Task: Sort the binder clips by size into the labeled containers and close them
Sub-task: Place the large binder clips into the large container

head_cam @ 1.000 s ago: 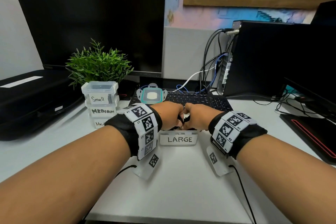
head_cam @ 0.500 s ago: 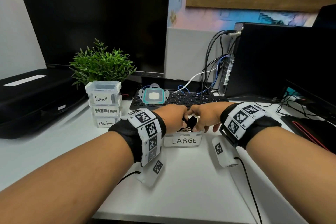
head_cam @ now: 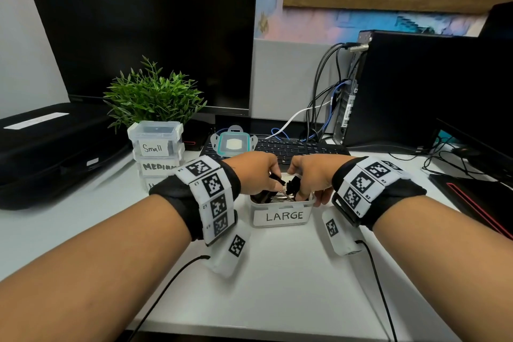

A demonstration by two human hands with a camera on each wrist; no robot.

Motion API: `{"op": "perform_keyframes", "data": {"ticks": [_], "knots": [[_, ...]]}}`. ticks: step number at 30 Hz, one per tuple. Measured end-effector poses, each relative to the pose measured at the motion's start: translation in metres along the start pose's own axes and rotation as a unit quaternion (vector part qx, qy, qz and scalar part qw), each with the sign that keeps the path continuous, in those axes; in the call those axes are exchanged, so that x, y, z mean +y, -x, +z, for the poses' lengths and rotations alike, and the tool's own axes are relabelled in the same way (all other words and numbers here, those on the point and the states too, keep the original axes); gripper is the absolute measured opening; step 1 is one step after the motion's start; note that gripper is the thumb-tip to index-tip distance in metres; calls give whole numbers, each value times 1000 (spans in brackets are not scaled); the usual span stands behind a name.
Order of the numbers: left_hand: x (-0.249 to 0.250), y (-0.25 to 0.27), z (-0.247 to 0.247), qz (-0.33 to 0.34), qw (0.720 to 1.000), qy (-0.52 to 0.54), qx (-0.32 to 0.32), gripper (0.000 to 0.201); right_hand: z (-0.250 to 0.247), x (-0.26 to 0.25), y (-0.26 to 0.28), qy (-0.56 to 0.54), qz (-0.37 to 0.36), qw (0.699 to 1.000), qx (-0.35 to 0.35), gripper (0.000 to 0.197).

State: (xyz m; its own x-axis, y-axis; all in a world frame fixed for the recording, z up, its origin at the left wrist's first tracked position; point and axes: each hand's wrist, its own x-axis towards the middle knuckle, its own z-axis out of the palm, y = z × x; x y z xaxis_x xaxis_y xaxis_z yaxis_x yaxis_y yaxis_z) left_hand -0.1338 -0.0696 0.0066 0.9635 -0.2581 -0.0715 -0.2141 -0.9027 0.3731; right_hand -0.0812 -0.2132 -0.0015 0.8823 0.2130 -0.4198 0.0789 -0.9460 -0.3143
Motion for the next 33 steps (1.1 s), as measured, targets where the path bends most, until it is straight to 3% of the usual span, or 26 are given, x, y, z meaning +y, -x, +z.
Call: {"op": "perform_keyframes", "data": {"ticks": [9, 16, 22, 30, 33], "knots": [[9, 1, 0, -17, 999, 4, 34, 17, 0, 2, 4, -15, 5, 1000, 4, 56], [20, -4, 8, -31, 998, -40, 29, 24, 0, 2, 7, -25, 14, 1000, 4, 56], [16, -2, 18, 15, 999, -46, 15, 25, 4, 5, 9, -59, 10, 998, 11, 51], [-3, 3, 17, 39, 998, -46, -12, 55, 5, 7, 11, -62, 2, 998, 11, 50], [-5, 1, 15, 45, 998, -20, 35, 40, 5, 6, 10, -61, 1, 998, 10, 52]]}}
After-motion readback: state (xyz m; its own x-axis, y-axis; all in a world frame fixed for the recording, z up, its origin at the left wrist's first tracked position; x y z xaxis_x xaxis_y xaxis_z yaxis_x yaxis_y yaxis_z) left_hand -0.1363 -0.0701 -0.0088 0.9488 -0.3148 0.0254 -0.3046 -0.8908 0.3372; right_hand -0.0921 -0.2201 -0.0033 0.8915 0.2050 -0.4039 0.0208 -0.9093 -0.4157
